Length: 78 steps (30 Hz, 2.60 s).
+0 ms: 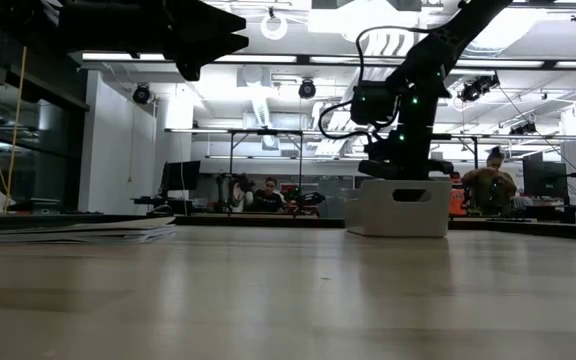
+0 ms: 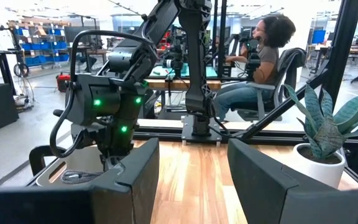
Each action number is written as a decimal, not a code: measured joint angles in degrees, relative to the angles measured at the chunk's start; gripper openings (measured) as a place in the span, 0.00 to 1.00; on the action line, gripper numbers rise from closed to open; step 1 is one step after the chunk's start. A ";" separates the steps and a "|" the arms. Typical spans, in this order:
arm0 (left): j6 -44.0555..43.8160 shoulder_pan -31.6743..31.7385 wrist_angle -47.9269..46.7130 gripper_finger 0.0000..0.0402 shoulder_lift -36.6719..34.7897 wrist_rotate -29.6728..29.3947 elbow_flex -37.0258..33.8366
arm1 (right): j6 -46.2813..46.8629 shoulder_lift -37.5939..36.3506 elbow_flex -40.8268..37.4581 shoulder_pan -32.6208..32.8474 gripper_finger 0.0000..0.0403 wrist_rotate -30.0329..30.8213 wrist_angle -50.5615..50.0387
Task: Pick and place USB-C Cables
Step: Put the white usb cable into the white bin, then put the pink usb cable into the white bin
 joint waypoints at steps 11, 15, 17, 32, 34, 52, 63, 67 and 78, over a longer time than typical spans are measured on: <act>0.00 0.00 0.00 0.42 0.00 0.00 0.00 | 0.02 0.02 -0.02 0.00 0.13 0.15 2.87; 0.00 0.00 0.00 0.42 0.00 0.00 0.00 | -0.26 0.02 -0.02 0.00 0.13 -0.09 3.04; 0.00 0.00 0.00 0.42 0.00 0.00 0.02 | -0.26 0.02 -0.02 0.00 0.13 -0.32 3.03; 0.00 0.00 -0.04 0.42 0.00 0.00 0.02 | -0.40 0.02 -0.02 0.00 0.17 -1.33 2.98; 0.00 0.00 -0.04 0.42 0.00 0.02 0.02 | -0.40 0.02 -0.02 0.00 0.22 -1.25 3.01; 0.00 0.00 -0.05 0.42 0.00 0.01 0.01 | -0.41 0.04 -0.02 0.02 0.57 1.05 3.20; 0.00 0.00 -0.12 0.42 0.00 0.00 0.02 | -4.94 -4.54 -0.02 0.43 0.57 0.14 6.73; 0.00 0.00 -0.54 0.42 0.00 0.00 0.00 | -7.80 -9.25 -0.42 2.79 0.57 0.36 10.36; -0.02 0.00 -1.90 0.42 -0.02 0.00 -0.02 | -11.32 -24.87 -24.54 16.01 0.57 -10.54 52.33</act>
